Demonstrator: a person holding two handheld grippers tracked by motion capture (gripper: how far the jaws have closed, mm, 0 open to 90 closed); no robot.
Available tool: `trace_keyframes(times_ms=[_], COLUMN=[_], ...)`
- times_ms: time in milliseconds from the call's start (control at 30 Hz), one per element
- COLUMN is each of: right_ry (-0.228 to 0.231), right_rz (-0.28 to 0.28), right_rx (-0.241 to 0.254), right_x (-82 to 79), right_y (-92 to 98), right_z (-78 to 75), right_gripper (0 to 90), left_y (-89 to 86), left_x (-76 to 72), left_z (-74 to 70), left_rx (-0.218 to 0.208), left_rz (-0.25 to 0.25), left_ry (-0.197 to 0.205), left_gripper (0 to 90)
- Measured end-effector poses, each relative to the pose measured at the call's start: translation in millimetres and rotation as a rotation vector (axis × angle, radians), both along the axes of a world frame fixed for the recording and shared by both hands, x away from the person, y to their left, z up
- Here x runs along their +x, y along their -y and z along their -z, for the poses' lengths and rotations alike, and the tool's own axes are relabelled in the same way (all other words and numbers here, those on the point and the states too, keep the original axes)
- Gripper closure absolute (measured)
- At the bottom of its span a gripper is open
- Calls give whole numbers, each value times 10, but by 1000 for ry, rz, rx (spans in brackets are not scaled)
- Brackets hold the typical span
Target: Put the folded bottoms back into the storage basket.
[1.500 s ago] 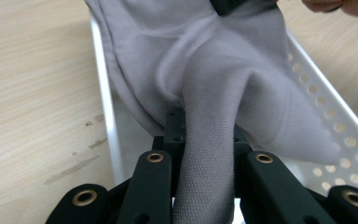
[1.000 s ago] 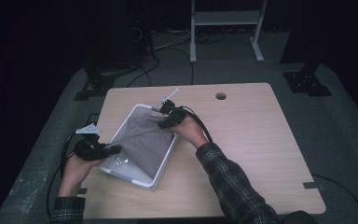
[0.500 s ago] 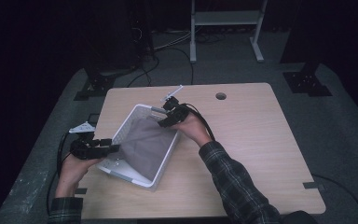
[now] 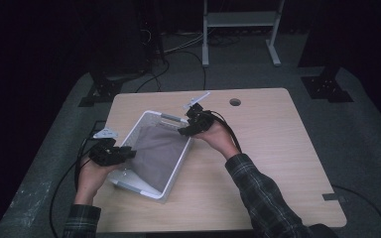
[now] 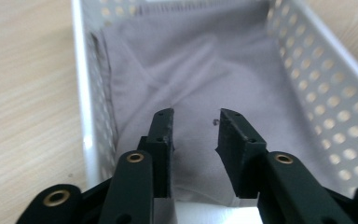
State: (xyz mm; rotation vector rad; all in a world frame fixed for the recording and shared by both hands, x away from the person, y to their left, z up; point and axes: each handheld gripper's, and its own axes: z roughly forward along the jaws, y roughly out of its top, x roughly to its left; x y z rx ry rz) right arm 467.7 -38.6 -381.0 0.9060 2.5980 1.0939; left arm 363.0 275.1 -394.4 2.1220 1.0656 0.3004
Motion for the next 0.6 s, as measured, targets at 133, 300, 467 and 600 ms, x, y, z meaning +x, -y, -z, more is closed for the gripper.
trace_keyframes(times_ms=[133,300,467,600], right_ry=[6,5,7,6], right_rz=[8,10,12,16], right_rx=[8,7,10,11], right_x=[-23,-38,-50,-73], right_y=[86,155,198,232], right_z=[11,31,35,59], right_gripper=[392,391,391,391], left_y=[83,158,220,220], left_x=[52,85,95,91], left_z=[74,155,240,255], left_rx=[69,148,214,213], left_rz=[10,15,36,41], left_ry=[-63,-131,-201,-216], left_gripper=[716,751,764,755])
